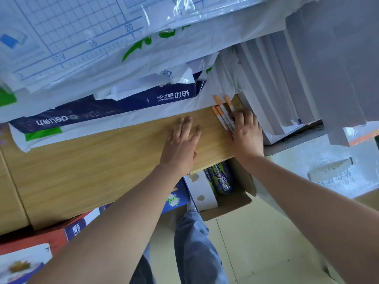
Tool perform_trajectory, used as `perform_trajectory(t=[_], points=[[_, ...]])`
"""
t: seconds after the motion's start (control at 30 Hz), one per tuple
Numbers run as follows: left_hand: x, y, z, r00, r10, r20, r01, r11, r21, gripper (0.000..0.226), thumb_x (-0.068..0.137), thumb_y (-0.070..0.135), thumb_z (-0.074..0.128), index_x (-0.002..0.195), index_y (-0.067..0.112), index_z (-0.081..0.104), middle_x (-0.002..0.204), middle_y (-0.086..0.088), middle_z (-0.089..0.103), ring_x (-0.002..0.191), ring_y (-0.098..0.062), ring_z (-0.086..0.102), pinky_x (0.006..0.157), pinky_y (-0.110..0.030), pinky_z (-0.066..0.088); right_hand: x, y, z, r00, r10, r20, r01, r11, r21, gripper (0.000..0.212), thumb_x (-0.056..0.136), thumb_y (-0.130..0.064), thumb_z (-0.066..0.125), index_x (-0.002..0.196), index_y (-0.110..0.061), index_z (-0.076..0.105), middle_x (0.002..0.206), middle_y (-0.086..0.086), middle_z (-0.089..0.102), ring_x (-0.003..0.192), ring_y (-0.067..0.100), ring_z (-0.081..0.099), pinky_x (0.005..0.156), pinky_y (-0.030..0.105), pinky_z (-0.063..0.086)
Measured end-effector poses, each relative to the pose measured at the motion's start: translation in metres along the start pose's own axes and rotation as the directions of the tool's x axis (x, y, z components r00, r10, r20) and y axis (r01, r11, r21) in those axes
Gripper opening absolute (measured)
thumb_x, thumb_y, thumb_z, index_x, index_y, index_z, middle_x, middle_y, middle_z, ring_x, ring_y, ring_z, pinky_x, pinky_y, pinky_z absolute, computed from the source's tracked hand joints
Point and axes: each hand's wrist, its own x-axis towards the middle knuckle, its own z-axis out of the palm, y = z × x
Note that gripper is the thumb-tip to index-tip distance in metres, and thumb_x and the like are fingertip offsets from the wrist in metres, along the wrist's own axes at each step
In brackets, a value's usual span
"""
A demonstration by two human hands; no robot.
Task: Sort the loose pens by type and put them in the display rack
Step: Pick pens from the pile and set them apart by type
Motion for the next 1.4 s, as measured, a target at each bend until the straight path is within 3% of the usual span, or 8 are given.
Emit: perform_trajectory(t=[0.2,0.33,0.63,0.77,0.9,1.03,1.27,1.4], points=[[-0.035,-0.023,-0.008,0.991,-0.069,-0.111,0.061,0.996,-0.071,0.055,0.096,0.024,0.046,0.148,0.019,0.029,0.154,-0.01,0.025,0.142,-0.028,0.024,0.114,-0.039,0.024,-0.011,-0.046,-0.022,0.962,-0.269,0.041,0.25,0.933,0.261,0.041,0.081,-0.012,0.066,0.121,-0.008,0.055,0.125,0.015,0.052,0.113,0.035,0.051,0.088,0.044,0.045],[-0.082,-0.064,-0.017,0.976,-0.149,-0.156,0.135,0.986,-0.098,0.041,0.096,0.023,0.043,0.136,0.018,0.046,0.131,-0.003,0.05,0.117,-0.022,0.049,0.098,-0.035,0.039,-0.034,-0.109,-0.025,0.882,-0.46,0.106,0.375,0.819,0.434,0.031,0.085,-0.008,0.062,0.116,-0.008,0.058,0.114,0.011,0.058,0.096,0.03,0.06,0.078,0.042,0.051],[-0.218,-0.228,0.011,0.832,-0.539,-0.135,0.529,0.842,-0.102,0.048,0.091,0.033,0.044,0.138,0.021,0.042,0.144,-0.009,0.038,0.134,-0.028,0.031,0.107,-0.045,0.033,-0.097,-0.303,-0.01,0.679,-0.652,0.339,0.536,0.755,0.378,0.054,0.097,-0.028,0.05,0.148,-0.022,0.032,0.159,0.0,0.018,0.138,0.025,0.031,0.11,0.04,0.031],[-0.267,-0.307,0.035,0.775,-0.632,-0.004,0.622,0.764,-0.173,0.057,0.096,0.035,0.043,0.148,0.018,0.027,0.156,-0.016,0.017,0.142,-0.034,0.018,0.113,-0.047,0.027,-0.122,-0.375,0.012,0.688,-0.562,0.459,0.525,0.822,0.22,0.056,0.098,-0.034,0.046,0.15,-0.024,0.026,0.161,-0.002,0.007,0.142,0.024,0.022,0.11,0.038,0.027],[-0.305,-0.353,0.048,0.893,-0.446,0.054,0.438,0.838,-0.326,0.053,0.098,0.031,0.044,0.147,0.017,0.03,0.16,-0.009,0.009,0.144,-0.028,0.017,0.11,-0.04,0.032,-0.143,-0.425,0.03,0.824,-0.317,0.469,0.316,0.945,0.084,0.051,0.094,-0.028,0.053,0.143,-0.018,0.04,0.156,0.007,0.021,0.135,0.032,0.03,0.104,0.04,0.036],[-0.344,-0.391,0.045,0.935,-0.347,-0.072,0.265,0.819,-0.509,0.038,0.096,0.021,0.048,0.134,0.017,0.051,0.145,-0.006,0.041,0.13,-0.023,0.041,0.104,-0.036,0.038,-0.154,-0.482,0.031,0.891,-0.196,0.411,0.181,0.981,0.075,0.041,0.091,-0.019,0.056,0.131,-0.011,0.052,0.138,0.015,0.044,0.12,0.036,0.045,0.096,0.039,0.039],[-0.414,-0.481,0.038,0.736,-0.634,-0.237,0.434,0.711,-0.554,0.023,0.09,0.012,0.051,0.11,0.014,0.062,0.107,-0.005,0.059,0.099,-0.023,0.057,0.08,-0.034,0.047,-0.176,-0.62,0.034,0.766,-0.442,0.467,0.25,0.874,0.416,0.029,0.093,-0.02,0.054,0.121,-0.016,0.06,0.106,0.006,0.068,0.093,0.024,0.064,0.074,0.026,0.044],[-0.44,-0.522,0.047,0.588,-0.779,-0.216,0.571,0.589,-0.571,0.017,0.091,0.017,0.054,0.107,0.016,0.059,0.102,-0.002,0.058,0.09,-0.021,0.058,0.064,-0.031,0.044,-0.181,-0.676,0.049,0.792,-0.435,0.429,0.24,0.867,0.437,0.024,0.093,-0.023,0.054,0.115,-0.015,0.059,0.095,0.003,0.069,0.088,0.024,0.063,0.065,0.026,0.039]])
